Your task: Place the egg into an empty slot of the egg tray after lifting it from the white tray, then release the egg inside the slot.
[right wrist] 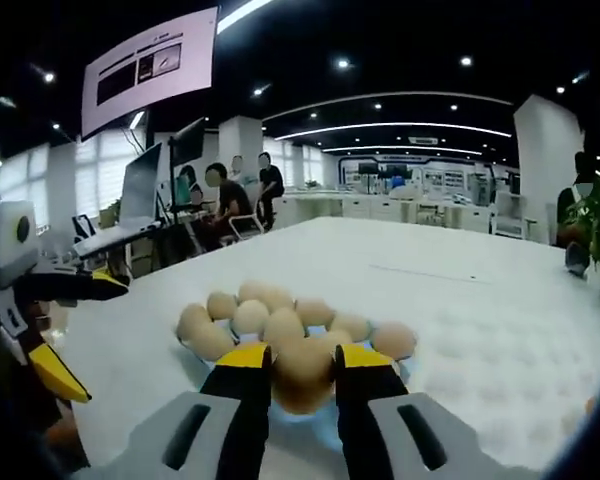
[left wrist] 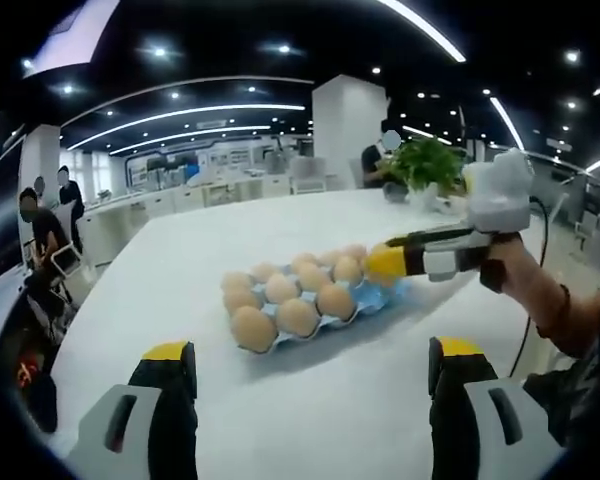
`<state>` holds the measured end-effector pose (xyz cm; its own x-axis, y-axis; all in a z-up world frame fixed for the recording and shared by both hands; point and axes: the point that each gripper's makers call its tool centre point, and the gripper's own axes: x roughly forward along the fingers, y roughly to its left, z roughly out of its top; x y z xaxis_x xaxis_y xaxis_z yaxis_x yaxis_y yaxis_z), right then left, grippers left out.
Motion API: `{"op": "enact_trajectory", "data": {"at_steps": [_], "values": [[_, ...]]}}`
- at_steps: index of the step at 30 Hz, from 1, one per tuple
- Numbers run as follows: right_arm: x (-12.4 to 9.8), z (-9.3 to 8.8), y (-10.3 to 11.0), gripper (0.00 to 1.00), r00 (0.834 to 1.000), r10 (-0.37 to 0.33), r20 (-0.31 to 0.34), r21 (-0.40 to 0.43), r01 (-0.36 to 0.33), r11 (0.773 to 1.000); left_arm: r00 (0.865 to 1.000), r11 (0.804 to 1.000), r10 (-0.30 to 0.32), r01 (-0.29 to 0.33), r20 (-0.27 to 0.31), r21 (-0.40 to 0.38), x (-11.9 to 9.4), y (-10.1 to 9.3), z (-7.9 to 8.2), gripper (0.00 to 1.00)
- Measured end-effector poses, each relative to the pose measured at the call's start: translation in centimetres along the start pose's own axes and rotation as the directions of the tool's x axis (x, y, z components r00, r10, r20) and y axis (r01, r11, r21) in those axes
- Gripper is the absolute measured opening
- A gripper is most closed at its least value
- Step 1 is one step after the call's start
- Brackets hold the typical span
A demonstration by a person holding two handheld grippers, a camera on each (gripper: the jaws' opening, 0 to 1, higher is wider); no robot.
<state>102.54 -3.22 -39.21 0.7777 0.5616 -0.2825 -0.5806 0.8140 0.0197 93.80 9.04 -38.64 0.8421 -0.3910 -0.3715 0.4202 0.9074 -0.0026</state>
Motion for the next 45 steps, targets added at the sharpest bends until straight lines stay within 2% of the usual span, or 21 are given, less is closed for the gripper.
{"op": "enact_trajectory", "data": {"at_steps": [10, 16, 26, 31, 34, 38, 40, 43, 45], "values": [[0.8, -2.2, 0.1, 0.26, 0.999, 0.035, -0.042, 0.048, -0.033, 0.998, 1.0, 1.0, 0.003, -0.003, 0.007, -0.002, 0.0, 0.1, -0.1, 0.98], [1.0, -3.0, 0.1, 0.25, 0.997, 0.043, -0.061, 0.05, -0.04, 0.998, 1.0, 1.0, -0.007, 0.007, 0.005, 0.004, 0.2, -0.1, -0.2, 0.98], [1.0, -2.5, 0.2, 0.25, 0.998, 0.048, -0.028, 0.039, -0.047, 0.998, 1.0, 1.0, -0.008, 0.007, 0.009, 0.004, 0.1, -0.2, -0.2, 0.98], [1.0, -2.5, 0.3, 0.32, 0.998, 0.055, -0.024, 0.039, -0.054, 0.998, 1.0, 1.0, -0.01, 0.01, 0.01, 0.003, 0.1, -0.3, -0.1, 0.98], [0.7, -1.5, 0.1, 0.44, 0.999, 0.043, 0.019, 0.032, -0.044, 0.999, 1.0, 1.0, -0.012, 0.012, 0.018, -0.001, 0.1, -0.4, 0.1, 0.99], [0.5, -1.0, -0.1, 0.51, 0.999, 0.039, 0.032, 0.024, -0.039, 0.999, 1.0, 1.0, -0.007, 0.007, 0.008, 0.008, 0.2, -0.3, -0.1, 0.99], [0.4, -0.6, -0.6, 0.59, 0.999, 0.01, 0.046, 0.002, -0.01, 1.0, 1.0, 1.0, -0.009, 0.009, 0.002, 0.004, 0.3, -0.3, -0.2, 0.99], [0.3, -0.5, -0.8, 0.71, 0.999, 0.004, 0.038, -0.015, -0.003, 1.0, 1.0, 1.0, -0.012, 0.012, 0.003, 0.006, 0.4, -0.5, -0.2, 0.99], [0.1, -0.5, -0.9, 0.74, 1.0, 0.007, 0.024, -0.019, -0.007, 1.0, 1.0, 1.0, -0.018, 0.018, 0.009, 0.003, 0.5, -0.6, 0.0, 1.0]]}}
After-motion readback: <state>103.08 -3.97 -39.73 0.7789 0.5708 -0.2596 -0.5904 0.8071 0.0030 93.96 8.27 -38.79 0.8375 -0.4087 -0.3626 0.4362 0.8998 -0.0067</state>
